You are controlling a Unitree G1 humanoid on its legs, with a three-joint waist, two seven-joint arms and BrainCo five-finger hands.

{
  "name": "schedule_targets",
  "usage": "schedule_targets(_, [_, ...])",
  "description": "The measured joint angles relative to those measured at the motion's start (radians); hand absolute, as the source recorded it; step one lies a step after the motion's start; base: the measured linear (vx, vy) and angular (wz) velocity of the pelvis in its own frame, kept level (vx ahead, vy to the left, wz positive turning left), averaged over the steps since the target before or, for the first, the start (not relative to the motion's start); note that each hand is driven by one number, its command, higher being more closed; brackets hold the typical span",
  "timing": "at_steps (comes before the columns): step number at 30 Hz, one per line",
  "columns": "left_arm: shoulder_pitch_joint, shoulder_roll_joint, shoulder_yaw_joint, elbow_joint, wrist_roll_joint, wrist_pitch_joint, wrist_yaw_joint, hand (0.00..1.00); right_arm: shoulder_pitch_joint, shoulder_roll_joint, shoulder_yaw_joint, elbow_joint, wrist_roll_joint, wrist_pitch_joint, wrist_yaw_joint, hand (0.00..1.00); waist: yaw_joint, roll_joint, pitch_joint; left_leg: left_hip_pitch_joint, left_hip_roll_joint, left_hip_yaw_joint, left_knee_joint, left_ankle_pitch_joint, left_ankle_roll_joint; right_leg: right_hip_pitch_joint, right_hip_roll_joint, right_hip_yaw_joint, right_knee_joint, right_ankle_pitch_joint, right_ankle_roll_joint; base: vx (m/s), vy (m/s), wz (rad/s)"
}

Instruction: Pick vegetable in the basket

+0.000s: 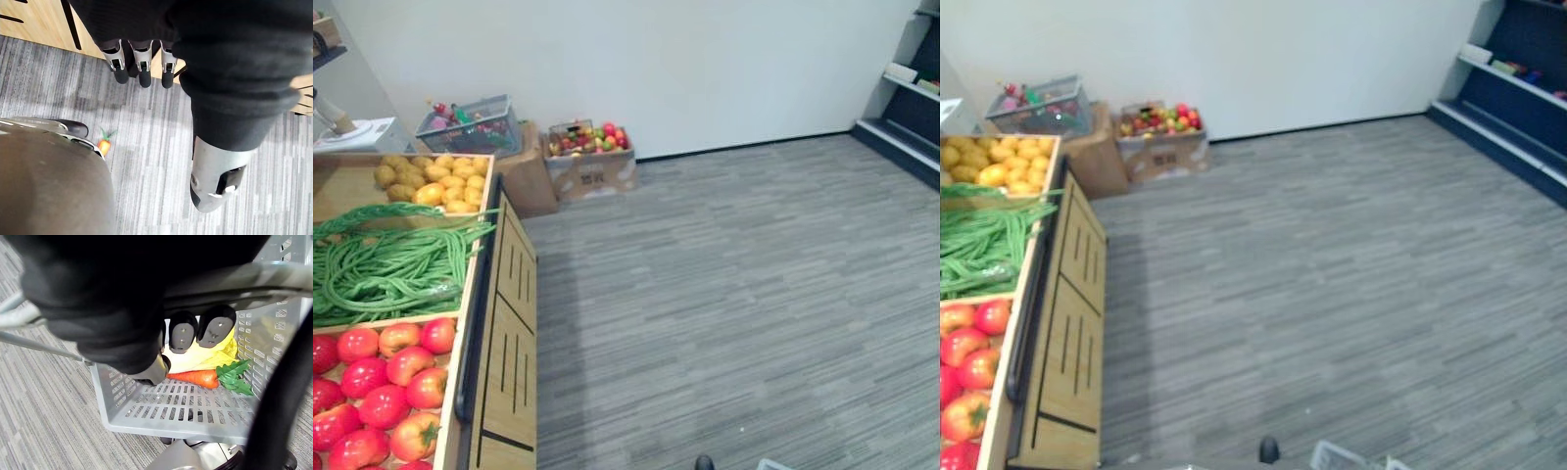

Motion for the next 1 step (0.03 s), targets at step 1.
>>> schedule_targets(1, [-0.001, 0.002, -0.002, 0.0, 0.0, 0.0, -0.002, 0.0, 0.0, 0.0, -0.002, 0.0, 0.0, 0.0, 0.0, 1.0, 0.0, 0.001, 0.0, 0.0, -0.001, -0.001, 0.002, -0.001, -0.001, 0.0, -0.001, 0.0, 0.0, 0.002, 0.001, -0.03, 0.028, -0.01])
